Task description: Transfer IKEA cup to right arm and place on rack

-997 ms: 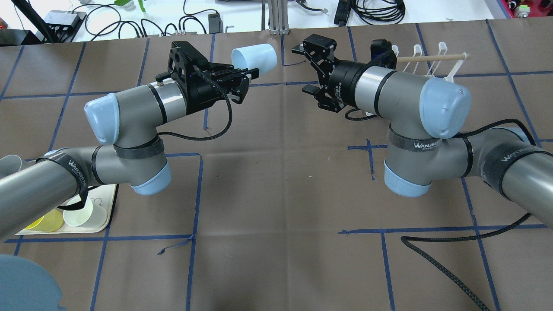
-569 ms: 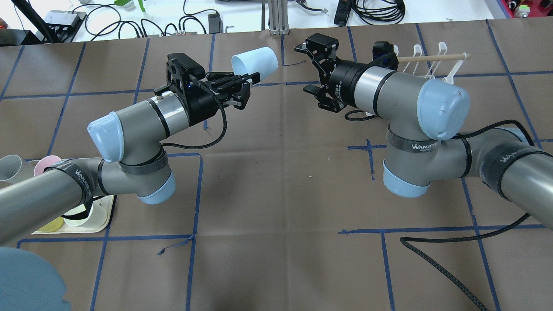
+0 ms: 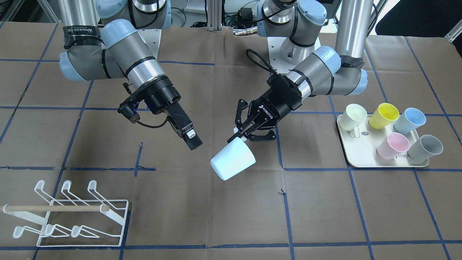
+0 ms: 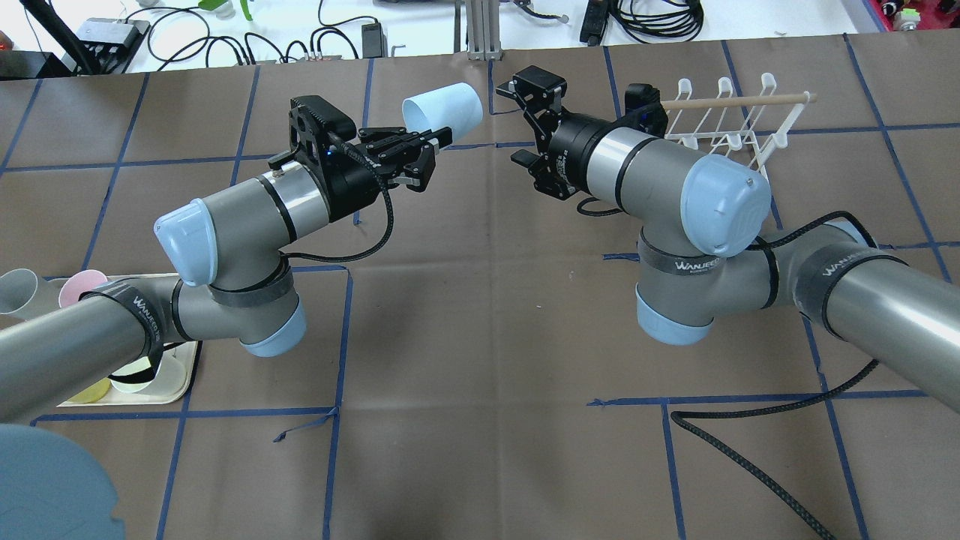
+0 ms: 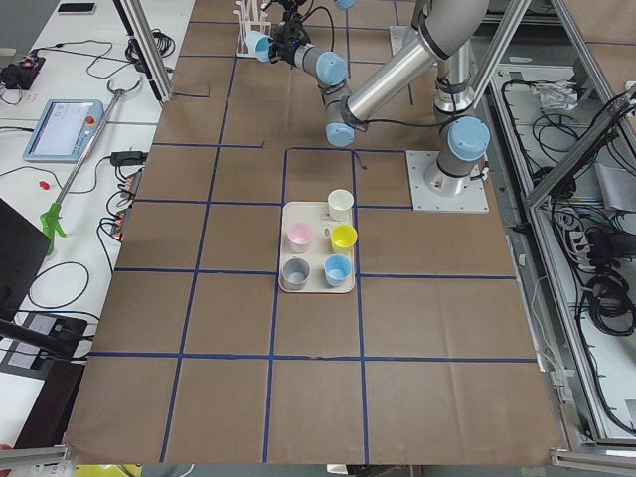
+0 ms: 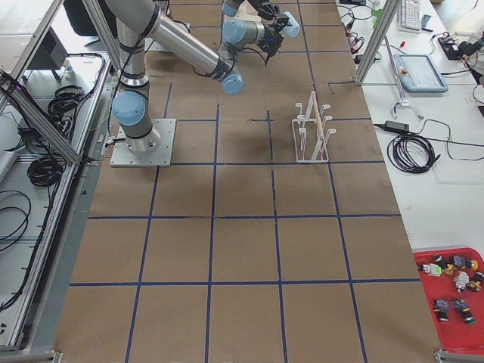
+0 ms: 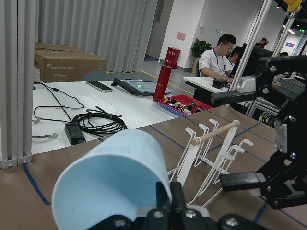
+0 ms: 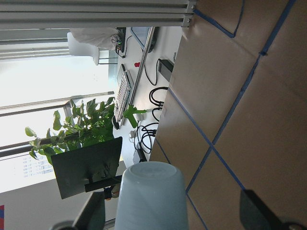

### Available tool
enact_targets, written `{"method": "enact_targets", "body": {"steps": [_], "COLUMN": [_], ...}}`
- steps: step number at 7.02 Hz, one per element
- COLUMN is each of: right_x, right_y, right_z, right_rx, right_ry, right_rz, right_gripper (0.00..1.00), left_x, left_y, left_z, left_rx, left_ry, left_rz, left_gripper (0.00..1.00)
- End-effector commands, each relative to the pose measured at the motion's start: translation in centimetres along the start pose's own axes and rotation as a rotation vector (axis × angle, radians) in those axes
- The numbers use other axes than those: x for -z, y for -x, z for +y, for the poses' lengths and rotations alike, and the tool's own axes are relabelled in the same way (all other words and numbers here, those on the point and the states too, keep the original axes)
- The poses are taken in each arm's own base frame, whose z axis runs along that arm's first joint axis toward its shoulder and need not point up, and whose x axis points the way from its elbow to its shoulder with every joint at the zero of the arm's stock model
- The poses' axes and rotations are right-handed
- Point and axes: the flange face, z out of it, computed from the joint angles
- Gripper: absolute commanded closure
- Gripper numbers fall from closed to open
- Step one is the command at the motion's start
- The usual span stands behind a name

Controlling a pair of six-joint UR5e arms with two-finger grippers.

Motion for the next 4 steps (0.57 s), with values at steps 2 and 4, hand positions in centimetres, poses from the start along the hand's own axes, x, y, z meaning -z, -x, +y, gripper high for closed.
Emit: {"method": "enact_targets", "body": {"steps": [2, 4], "right_x": [-2.3, -3.6], "right_y": [0.5, 0.9], "right_z": [1.3, 1.5], "right_rx": [-0.012, -0.034], "right_ry": [0.037, 0.052], "right_rz": [0.001, -0.001], "right_gripper": [0.01, 0.01], "left_x": [-0.1, -0.1], "left_y": [0.1, 0.1], "left_z": [0.0, 0.0], "left_rx": [0.001, 0.001], "left_ry": [0.001, 0.001], "left_rz": [0.0, 0.0], "left_gripper": [1.0, 1.0]}}
